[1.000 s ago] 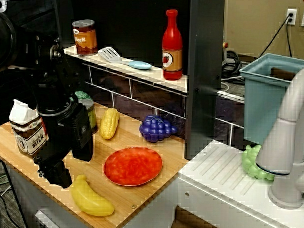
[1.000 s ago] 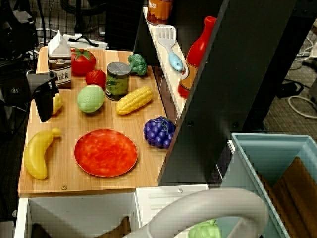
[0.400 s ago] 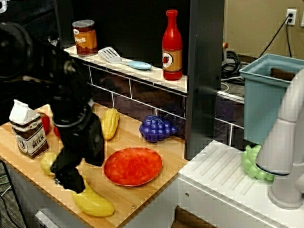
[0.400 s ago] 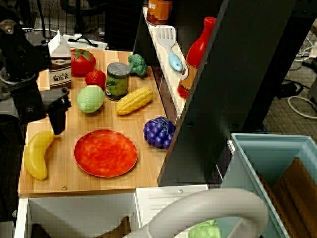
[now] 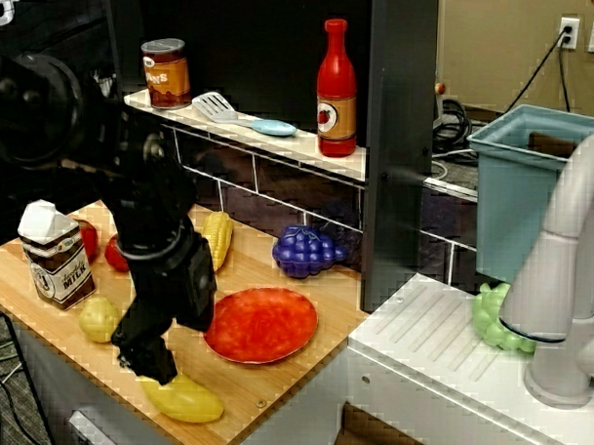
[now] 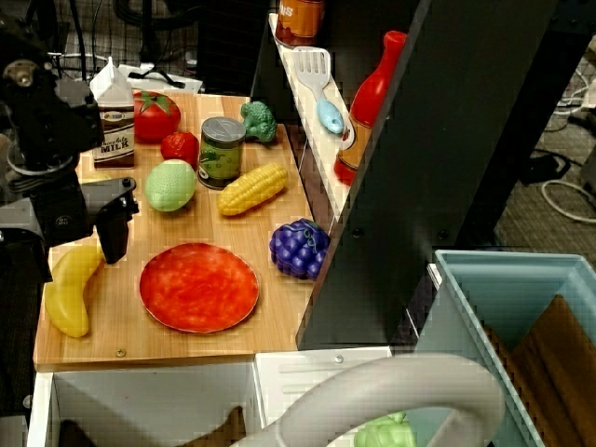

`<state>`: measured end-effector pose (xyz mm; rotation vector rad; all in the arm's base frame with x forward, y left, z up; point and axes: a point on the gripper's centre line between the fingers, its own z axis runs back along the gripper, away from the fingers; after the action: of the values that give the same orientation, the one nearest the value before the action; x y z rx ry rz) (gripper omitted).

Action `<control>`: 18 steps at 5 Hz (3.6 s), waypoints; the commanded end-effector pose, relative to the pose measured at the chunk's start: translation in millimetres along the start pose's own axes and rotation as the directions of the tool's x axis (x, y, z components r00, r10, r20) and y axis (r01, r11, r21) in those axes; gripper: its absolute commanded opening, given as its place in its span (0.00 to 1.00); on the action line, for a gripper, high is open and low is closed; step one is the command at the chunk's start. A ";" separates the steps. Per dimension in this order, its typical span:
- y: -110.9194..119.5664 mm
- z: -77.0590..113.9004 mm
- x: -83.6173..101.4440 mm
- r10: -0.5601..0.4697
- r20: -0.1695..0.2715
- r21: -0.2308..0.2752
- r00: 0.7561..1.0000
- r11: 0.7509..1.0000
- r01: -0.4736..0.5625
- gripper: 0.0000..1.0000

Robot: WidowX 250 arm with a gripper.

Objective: Put banana on plate

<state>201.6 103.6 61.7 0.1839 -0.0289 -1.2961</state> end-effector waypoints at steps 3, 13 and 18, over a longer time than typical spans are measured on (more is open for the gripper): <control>6.9 0.1 -13.5 -0.018 -0.024 0.013 1.000 1.000 0.018 1.00; -4.4 -24.7 -21.0 0.009 -0.070 0.059 0.998 0.998 -0.005 0.00; 37.4 9.6 -1.4 0.063 0.015 -0.018 0.998 0.998 -0.063 0.00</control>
<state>229.0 109.9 68.2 0.1230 -0.0185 -1.2320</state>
